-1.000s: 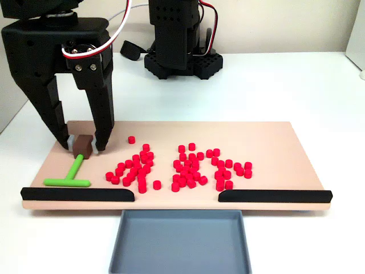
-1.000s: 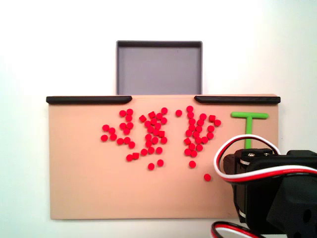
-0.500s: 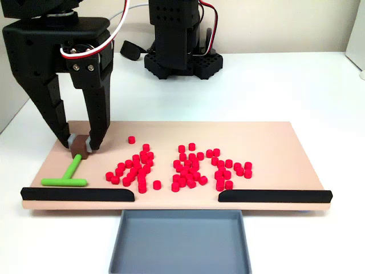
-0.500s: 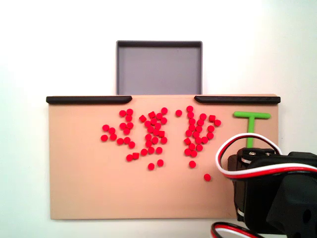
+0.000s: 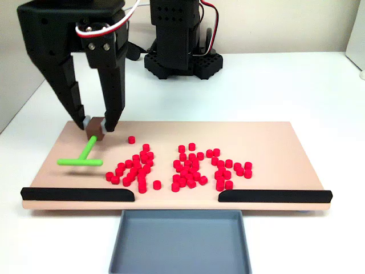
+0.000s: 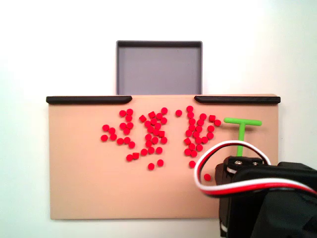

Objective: Grasp a green tool by the dark brown handle.

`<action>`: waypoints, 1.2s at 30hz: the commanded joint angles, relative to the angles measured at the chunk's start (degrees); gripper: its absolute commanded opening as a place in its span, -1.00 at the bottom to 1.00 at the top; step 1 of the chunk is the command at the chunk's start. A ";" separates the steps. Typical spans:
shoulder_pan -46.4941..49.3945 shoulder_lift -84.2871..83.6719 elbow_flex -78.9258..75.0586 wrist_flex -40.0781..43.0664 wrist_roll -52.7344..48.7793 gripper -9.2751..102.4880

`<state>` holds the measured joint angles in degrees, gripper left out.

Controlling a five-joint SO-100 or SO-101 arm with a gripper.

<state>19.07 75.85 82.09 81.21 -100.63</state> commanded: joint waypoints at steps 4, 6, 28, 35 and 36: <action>-4.92 8.26 -0.70 6.77 4.92 -0.84; -6.68 9.49 -0.70 8.00 6.42 -0.84; -18.11 10.46 -1.49 10.20 11.95 -0.84; -17.40 9.76 -1.14 10.20 11.78 -0.84; -17.40 9.58 -1.05 10.20 11.87 -0.84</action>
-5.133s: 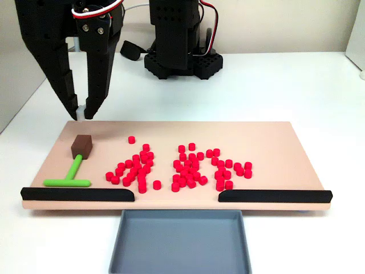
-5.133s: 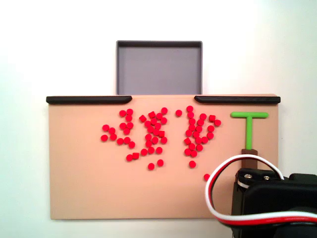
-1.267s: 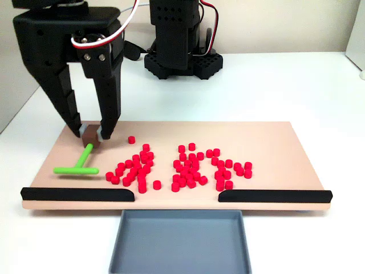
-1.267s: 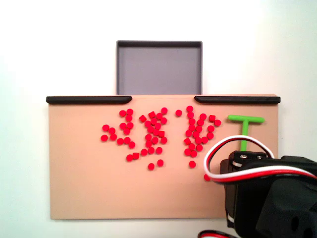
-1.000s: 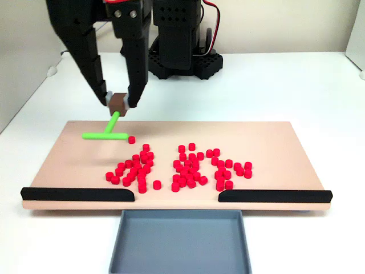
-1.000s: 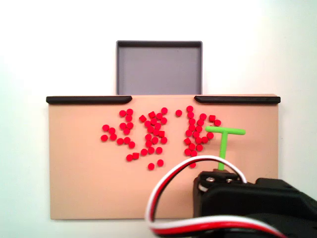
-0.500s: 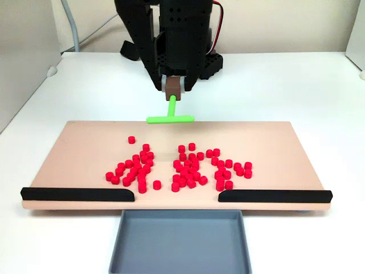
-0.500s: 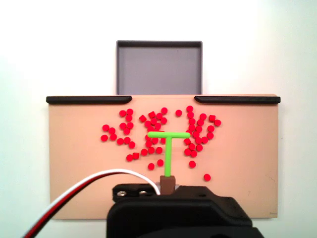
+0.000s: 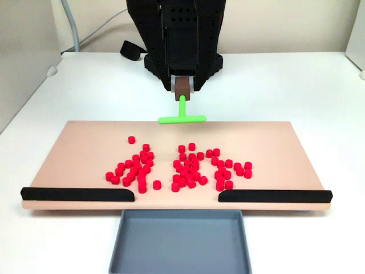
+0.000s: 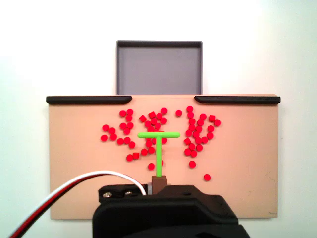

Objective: Grasp a green tool by the dark brown handle.

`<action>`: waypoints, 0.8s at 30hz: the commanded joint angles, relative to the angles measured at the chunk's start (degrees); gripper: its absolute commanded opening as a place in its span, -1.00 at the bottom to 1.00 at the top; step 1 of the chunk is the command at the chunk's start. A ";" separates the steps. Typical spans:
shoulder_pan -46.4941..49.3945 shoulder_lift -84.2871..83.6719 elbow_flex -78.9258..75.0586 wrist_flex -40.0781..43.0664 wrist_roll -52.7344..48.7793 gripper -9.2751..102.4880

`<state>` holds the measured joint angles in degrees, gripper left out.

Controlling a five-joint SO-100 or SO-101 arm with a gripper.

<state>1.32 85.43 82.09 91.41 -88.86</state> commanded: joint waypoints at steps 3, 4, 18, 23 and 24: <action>1.14 -0.35 -1.49 0.00 0.09 -0.84; 1.23 -0.18 -1.49 0.00 -0.35 -0.84; 1.41 0.00 -0.70 0.09 -0.70 -0.84; 0.70 -0.09 -0.70 0.09 -0.70 -0.84; 0.70 0.09 -0.70 0.09 -0.70 -0.84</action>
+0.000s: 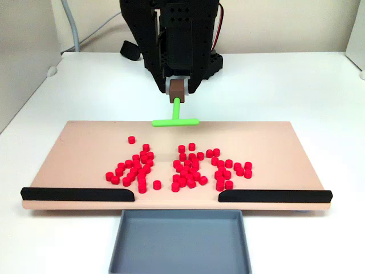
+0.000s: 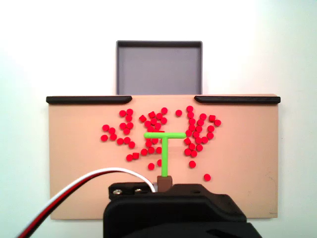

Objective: Grasp a green tool by the dark brown handle.

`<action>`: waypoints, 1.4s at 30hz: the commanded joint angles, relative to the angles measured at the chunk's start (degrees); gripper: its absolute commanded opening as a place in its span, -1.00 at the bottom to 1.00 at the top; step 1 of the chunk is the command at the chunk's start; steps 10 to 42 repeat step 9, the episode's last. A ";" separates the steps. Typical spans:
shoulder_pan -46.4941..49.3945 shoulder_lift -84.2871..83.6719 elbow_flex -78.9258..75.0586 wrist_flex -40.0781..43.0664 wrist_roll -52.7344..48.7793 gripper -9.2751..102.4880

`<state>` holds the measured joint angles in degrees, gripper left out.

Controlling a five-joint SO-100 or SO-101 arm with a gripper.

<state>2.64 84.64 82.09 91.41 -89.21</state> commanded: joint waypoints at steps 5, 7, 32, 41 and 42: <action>-0.62 1.14 -0.70 0.09 -0.09 -0.84; -0.53 1.14 -0.70 0.09 0.18 -0.84; -0.44 1.14 -0.70 0.09 0.18 -0.84; -0.44 1.14 -0.70 0.09 0.18 -0.84; -0.44 1.14 -0.70 0.09 0.18 -0.84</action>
